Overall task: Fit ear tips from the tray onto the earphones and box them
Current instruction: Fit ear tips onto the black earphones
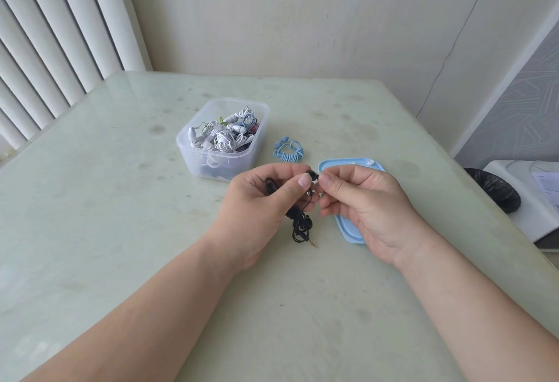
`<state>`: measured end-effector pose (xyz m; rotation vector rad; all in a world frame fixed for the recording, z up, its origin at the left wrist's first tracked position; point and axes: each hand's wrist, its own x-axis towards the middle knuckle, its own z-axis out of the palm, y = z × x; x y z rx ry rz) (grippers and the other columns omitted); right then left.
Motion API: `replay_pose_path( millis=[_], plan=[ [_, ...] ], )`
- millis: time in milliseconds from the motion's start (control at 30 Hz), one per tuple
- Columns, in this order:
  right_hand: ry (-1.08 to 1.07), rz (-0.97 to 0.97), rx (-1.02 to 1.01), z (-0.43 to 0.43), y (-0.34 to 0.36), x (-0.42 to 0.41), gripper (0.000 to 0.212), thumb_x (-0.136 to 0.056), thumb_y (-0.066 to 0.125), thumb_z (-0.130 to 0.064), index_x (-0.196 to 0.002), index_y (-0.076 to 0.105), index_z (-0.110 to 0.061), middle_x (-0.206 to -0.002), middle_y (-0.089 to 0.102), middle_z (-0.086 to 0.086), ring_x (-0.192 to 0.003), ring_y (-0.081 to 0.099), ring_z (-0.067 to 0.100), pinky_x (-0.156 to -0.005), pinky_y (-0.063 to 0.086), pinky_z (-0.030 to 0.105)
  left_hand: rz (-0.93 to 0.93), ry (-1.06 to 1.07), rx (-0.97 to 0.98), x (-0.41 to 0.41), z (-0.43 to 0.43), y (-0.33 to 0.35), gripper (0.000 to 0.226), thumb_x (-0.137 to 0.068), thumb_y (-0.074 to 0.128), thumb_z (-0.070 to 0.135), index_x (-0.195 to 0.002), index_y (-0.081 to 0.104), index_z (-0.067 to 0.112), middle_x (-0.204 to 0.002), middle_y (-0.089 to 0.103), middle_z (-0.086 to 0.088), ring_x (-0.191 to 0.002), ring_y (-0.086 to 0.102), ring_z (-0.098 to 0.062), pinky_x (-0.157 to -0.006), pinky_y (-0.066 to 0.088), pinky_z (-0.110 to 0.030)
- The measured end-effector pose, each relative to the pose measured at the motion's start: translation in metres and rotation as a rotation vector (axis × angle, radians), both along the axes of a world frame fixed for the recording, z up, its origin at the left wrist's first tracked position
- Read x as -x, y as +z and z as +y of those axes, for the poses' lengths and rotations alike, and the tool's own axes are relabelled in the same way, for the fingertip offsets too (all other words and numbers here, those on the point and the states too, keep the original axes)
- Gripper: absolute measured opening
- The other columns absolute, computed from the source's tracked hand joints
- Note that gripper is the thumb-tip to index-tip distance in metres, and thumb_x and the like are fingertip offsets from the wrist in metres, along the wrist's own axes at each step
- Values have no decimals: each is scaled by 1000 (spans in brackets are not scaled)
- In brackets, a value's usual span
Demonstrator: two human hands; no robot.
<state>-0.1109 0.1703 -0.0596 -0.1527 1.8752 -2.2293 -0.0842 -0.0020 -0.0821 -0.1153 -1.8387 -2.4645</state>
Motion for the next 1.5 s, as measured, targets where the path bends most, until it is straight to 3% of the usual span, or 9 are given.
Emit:
replay_pose_path(
  millis=[267,467,800,1267,1400,1500],
  plan=[
    [38,33,-44,1,-3,2,7,-92,67,-11,-94,72,-6,-81,71,5,-69,63,16,-65,57,27,-3,37,54,0,2,-1,12,-99,65,9,-107,71,2,-88,77,-13,-77,74,-23,-75,61,-30],
    [48,63,-77,0,-4,2,9,-95,64,-11,-95,70,-4,-80,68,6,-71,62,17,-64,56,27,28,57,102,-1,3,-2,16,-99,65,8,-113,73,7,-89,77,-11,-78,75,-24,-79,63,-34],
    [15,106,-113,-1,-6,1,8,-97,63,-7,-93,69,-2,-77,67,5,-69,63,18,-64,57,27,60,127,223,0,9,-3,7,-100,66,8,-102,73,8,-80,72,-5,-72,69,-17,-76,63,-36],
    [-75,35,14,-2,0,-3,9,-94,66,-4,-90,74,-4,-80,67,12,-68,64,23,-63,58,35,0,93,83,0,5,-2,11,-100,66,9,-107,72,3,-85,73,-12,-79,73,-26,-78,63,-36],
    [-76,120,-59,-3,-4,-5,20,-94,62,5,-101,78,-4,-78,69,11,-69,65,21,-65,58,36,-17,92,75,0,4,-2,9,-99,67,10,-106,72,6,-87,75,-13,-81,75,-27,-81,63,-38],
    [-87,245,-193,-8,-8,-9,28,-94,63,3,-104,80,-16,-77,70,6,-74,66,17,-64,56,34,-25,92,67,0,3,-1,11,-100,65,9,-110,71,8,-91,76,-18,-83,76,-28,-78,61,-34]
  ],
)
